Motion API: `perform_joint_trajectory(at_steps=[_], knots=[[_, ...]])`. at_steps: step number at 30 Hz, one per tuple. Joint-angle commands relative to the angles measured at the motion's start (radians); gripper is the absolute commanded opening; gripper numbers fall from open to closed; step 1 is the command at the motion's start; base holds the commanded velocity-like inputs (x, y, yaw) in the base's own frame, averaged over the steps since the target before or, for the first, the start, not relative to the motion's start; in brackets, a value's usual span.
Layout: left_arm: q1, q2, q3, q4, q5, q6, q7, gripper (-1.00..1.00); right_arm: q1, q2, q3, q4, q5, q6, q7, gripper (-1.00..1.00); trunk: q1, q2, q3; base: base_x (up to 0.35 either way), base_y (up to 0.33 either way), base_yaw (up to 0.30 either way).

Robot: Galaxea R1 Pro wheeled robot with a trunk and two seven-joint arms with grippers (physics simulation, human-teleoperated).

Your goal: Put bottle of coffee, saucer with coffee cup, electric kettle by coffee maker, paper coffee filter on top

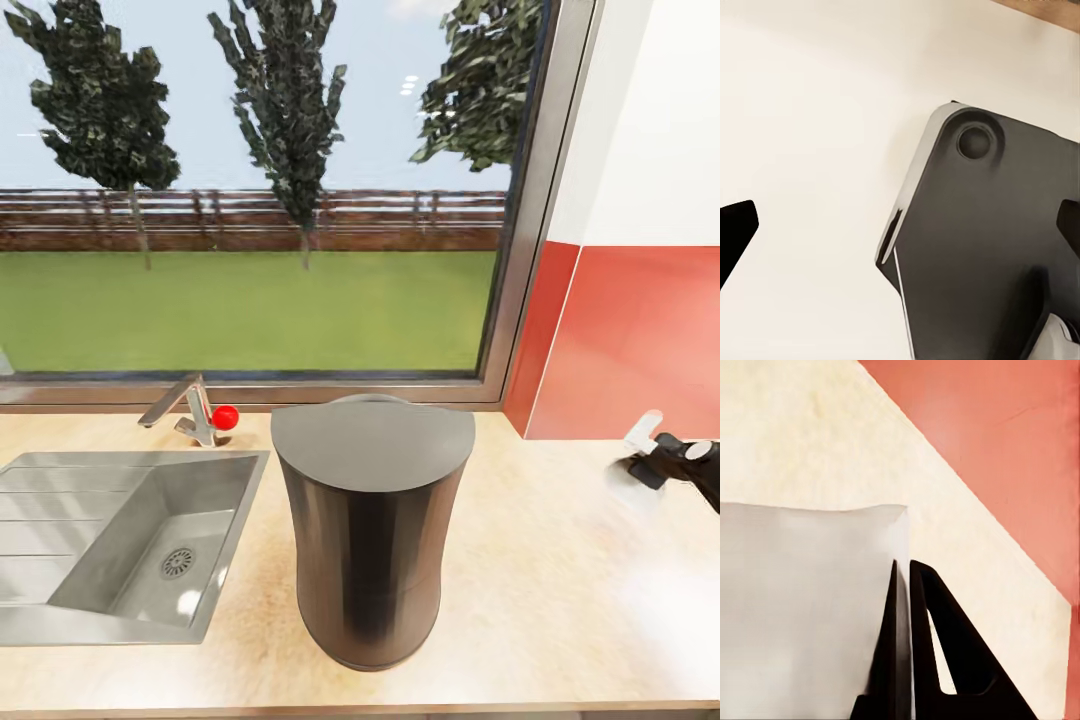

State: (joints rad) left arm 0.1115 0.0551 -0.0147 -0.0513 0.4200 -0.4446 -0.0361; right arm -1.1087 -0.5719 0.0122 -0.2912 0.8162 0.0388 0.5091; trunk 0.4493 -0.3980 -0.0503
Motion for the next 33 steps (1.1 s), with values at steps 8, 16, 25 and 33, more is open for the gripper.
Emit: perform_joint_trajectory(at_steps=[8,16,25,33], knots=[[0.0,0.0,-0.001,-0.001,0.01,-0.003,-0.004,1.0,0.0,0.001,-0.255,-0.071,-0.014,0.018,0.018,-1.0,0.001,-0.002,-0.002,0.0,0.0,0.0],[0.0,-0.001,0.004,-0.001,0.015,-0.005,-0.003,1.0,0.0,0.009,-0.421,-0.09,-0.064,0.113,0.019,-1.0,0.001,-0.002,-0.002,0.0,0.0,0.0],[0.0,-0.016,0.001,-0.001,0.1,-0.065,-0.005,1.0,0.0,0.015,-0.465,-0.103,-0.127,0.133,0.009,-1.0,0.001,-0.002,-0.002,0.0,0.0,0.0],[0.0,-0.016,0.003,-0.001,0.107,-0.071,-0.01,1.0,0.0,0.016,-0.465,-0.135,-0.129,0.141,0.006,-1.0,0.001,-0.002,-0.002,0.0,0.0,0.0]])
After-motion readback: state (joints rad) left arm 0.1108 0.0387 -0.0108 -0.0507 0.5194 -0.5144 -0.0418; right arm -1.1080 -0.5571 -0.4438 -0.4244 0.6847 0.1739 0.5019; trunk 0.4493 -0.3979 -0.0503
